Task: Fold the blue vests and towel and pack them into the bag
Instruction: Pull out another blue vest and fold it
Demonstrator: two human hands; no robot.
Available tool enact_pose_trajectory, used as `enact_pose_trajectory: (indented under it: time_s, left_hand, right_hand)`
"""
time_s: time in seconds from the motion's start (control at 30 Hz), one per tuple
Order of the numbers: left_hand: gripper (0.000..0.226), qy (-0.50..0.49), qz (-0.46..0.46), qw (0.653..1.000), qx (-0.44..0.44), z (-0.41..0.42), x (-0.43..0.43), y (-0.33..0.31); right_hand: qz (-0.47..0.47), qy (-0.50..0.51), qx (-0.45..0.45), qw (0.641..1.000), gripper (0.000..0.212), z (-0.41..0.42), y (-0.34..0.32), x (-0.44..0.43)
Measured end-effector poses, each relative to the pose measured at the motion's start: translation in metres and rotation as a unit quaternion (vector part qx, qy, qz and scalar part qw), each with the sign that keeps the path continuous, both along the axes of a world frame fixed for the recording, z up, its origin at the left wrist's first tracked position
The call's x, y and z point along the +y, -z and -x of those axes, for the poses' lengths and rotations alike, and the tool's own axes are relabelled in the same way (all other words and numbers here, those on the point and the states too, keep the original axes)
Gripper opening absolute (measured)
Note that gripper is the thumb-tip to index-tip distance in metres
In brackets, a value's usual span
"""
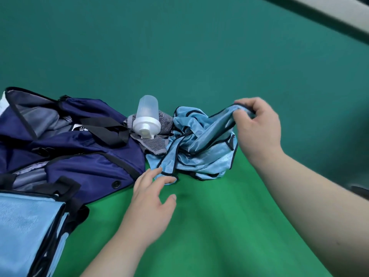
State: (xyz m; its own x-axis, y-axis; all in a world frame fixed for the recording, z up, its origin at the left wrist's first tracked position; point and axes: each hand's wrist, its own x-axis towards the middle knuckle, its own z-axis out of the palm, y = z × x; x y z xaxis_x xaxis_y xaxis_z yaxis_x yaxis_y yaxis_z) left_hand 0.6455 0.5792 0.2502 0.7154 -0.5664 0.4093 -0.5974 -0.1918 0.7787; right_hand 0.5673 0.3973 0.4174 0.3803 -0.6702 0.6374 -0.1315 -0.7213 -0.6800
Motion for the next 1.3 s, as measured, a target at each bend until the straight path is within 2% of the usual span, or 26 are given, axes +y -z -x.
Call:
enact_pose_trajectory:
  time_s: [0.2,0.4,0.53,0.6,0.73,0.83,0.9,1.0,1.17,1.3]
  left_hand:
    - [0.035,0.006,-0.001,1.0,-0.015,0.002,0.002,0.003]
    - [0.039,0.041,-0.029,0.998,-0.045,0.006,0.001,0.017]
    - [0.04,0.028,-0.052,0.996,-0.071,0.009,0.001,0.021]
    - [0.04,0.036,-0.061,0.993,-0.093,0.012,0.003,0.02]
    - [0.046,0.031,-0.077,0.993,-0.087,0.019,0.006,0.018]
    - [0.054,0.022,-0.102,0.993,-0.061,0.027,0.012,0.019]
    - [0.054,0.025,-0.119,0.991,-0.05,0.036,0.02,0.023]
    - [0.046,0.019,-0.096,0.995,-0.015,0.052,0.036,0.024]
    - [0.017,0.014,-0.011,0.996,0.084,0.078,0.065,0.02]
    - [0.016,0.005,0.046,0.986,0.158,0.096,0.084,0.012]
  right_hand:
    - [-0.07,-0.062,0.02,0.995,0.023,0.032,0.028,0.024]
    - [-0.04,-0.061,-0.089,0.993,0.023,0.053,-0.015,0.029]
    - [-0.039,-0.055,-0.146,0.987,0.024,0.073,-0.041,0.036]
    - [-0.043,-0.049,-0.109,0.992,0.024,0.083,-0.042,0.042]
    - [-0.066,-0.05,0.087,0.993,0.02,0.105,-0.007,0.058]
    - [-0.033,-0.082,0.247,0.965,0.012,0.126,0.035,0.074]
    - [-0.003,-0.112,0.318,0.942,0.007,0.138,0.062,0.084]
    - [0.022,-0.147,0.364,0.92,0.012,0.15,0.091,0.1]
    - [0.121,-0.206,0.38,0.893,0.017,0.155,0.123,0.125]
    - [0.167,-0.222,0.391,0.877,0.024,0.161,0.14,0.144]
